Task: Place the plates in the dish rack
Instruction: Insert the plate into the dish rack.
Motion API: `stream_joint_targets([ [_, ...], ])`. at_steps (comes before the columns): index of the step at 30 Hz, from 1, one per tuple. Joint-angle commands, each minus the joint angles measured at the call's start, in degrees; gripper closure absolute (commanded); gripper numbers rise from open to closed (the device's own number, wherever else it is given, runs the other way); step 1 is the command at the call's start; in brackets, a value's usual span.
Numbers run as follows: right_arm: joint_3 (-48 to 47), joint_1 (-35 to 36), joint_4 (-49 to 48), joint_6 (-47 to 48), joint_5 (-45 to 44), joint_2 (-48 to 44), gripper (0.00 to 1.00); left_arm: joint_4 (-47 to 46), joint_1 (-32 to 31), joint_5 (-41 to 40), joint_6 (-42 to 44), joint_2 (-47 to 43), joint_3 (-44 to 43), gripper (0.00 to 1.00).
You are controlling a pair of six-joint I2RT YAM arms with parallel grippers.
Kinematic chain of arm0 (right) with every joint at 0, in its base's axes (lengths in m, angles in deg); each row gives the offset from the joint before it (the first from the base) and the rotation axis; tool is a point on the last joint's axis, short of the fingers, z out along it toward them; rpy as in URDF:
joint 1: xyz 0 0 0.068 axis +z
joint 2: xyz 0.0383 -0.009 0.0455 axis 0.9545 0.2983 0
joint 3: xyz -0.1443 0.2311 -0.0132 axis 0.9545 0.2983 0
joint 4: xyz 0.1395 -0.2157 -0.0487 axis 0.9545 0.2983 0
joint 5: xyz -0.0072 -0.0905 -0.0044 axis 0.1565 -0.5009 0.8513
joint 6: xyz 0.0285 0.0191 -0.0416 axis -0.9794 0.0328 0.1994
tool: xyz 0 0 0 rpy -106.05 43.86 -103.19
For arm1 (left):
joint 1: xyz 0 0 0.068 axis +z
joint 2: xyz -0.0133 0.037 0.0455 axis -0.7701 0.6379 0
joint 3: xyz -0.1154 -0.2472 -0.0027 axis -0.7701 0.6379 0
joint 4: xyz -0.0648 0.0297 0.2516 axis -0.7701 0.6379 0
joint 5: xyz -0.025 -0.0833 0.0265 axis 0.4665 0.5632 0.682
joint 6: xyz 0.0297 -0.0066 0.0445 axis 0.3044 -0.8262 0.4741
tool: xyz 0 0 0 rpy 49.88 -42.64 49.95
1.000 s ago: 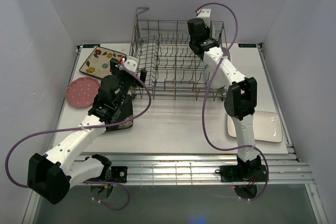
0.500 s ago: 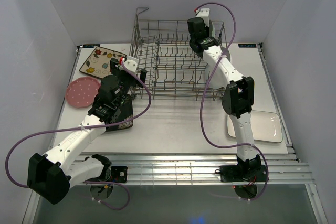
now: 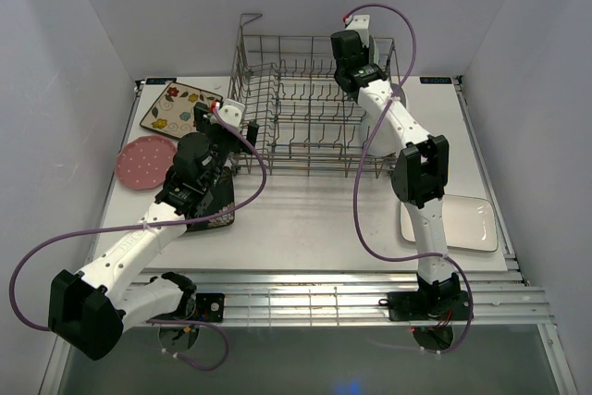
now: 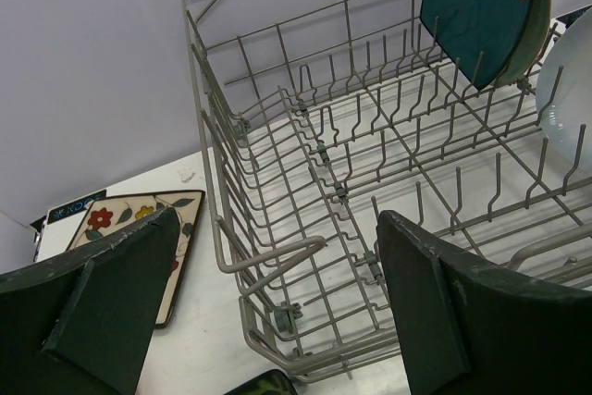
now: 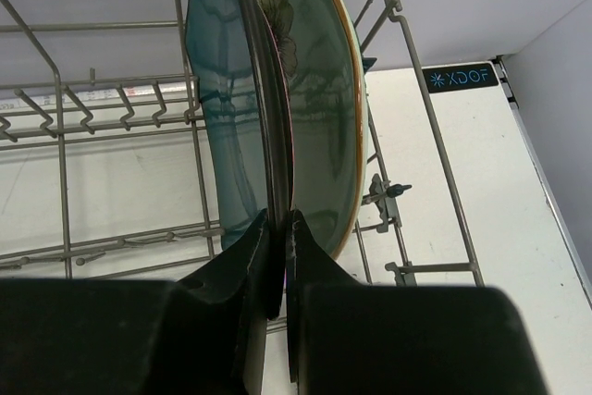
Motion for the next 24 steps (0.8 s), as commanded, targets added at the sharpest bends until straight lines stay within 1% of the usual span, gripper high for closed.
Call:
stream_joint_targets([
  [1,-3.11,1.40,1.36,0.57,2.13,-6.69,0.92,-1.06,-0.01,-0.36,0.11,-0.98,0.03,0.02],
  [8,-2.49,3.07,-2.49,4.25,-2.27,-8.02,0.92,-1.06,-0.01,-0.36,0.11,-1.24,0.12,0.02],
  [11,-4.94,3.60,-1.63,4.88,-3.42,-6.61,0.92,-1.06,-0.10,-0.36,0.20,-1.33,0.12,0.02],
  [14,-3.47,4.04,-1.36,4.62,-3.60,-6.69,0.92,-1.06,-0.01,-0.36,0.20,-1.07,0.12,0.02],
  [20,-2.75,3.95,-1.97,4.35,-2.72,-4.68,0.92,-1.06,-0.10,-0.44,0.20,-1.16,0.12,0.02],
  [23,-3.54,3.25,-1.01,2.95,0.44,-3.45,0.92,-1.06,-0.10,-0.44,0.20,-0.98,0.03,0.02],
  [24,-3.80,2.46,-0.66,2.42,2.71,-3.10,0.92,-1.06,-0.10,-0.53,0.20,-0.98,0.12,0.02],
])
